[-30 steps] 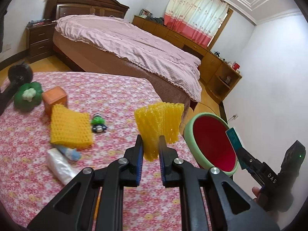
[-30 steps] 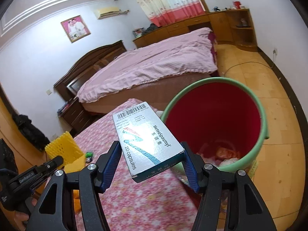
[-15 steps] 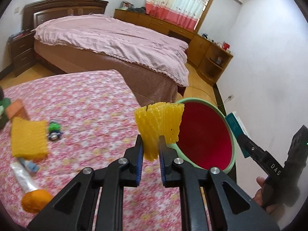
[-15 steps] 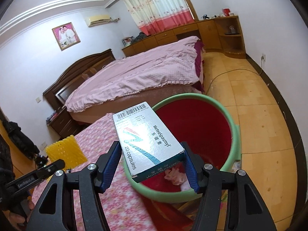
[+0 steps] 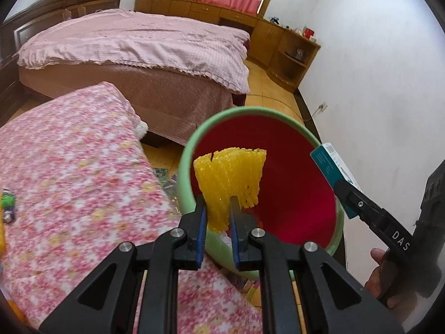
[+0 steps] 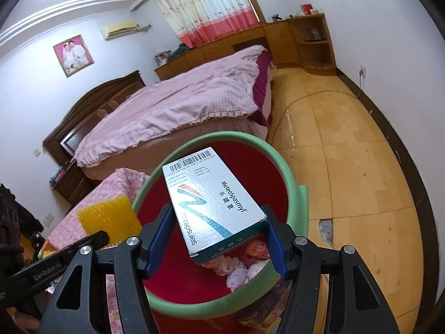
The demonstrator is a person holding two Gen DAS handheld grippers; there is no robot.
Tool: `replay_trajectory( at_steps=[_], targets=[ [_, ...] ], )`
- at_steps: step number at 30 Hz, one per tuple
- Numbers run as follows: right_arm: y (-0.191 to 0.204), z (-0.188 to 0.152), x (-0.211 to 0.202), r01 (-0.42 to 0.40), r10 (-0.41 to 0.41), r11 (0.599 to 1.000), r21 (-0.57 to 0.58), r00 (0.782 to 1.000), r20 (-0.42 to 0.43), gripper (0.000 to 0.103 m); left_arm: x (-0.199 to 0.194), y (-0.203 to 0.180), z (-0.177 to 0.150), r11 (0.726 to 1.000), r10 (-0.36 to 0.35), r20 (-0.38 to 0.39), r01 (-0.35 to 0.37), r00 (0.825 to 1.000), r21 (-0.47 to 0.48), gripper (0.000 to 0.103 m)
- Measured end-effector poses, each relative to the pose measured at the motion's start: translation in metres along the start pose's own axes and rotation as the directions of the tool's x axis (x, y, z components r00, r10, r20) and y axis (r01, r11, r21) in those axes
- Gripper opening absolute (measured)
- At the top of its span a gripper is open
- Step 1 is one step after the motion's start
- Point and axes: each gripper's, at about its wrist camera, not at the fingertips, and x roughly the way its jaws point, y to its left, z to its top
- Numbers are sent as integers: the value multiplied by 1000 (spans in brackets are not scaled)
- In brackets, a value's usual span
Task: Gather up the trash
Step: 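Carry the sleeve and medicine box over the red bucket and open both grippers, then move both open grippers back over the items on the bed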
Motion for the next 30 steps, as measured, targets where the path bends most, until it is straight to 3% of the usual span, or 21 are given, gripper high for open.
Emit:
replay_trajectory(
  at_steps=[3, 10, 24, 30],
  targets=[
    [-4, -1, 7, 1, -1, 1000, 5, 1000, -14, 64, 10, -4, -3, 1000, 4, -14, -4, 1000, 3, 15],
    [-10, -1, 18, -2, 3, 1000, 24, 1000, -19, 65, 22, -13, -6, 1000, -12, -27, 13, 1000, 23, 37],
    [-15, 0, 21, -18, 18, 999, 45, 1000, 3, 65, 9, -1, -3, 1000, -8, -35, 8, 999, -6, 38],
    [-18, -6, 7, -53, 50, 995, 81, 998, 34, 65, -9, 10, -11, 999, 1, -1, -1, 1000, -48, 38]
  ],
)
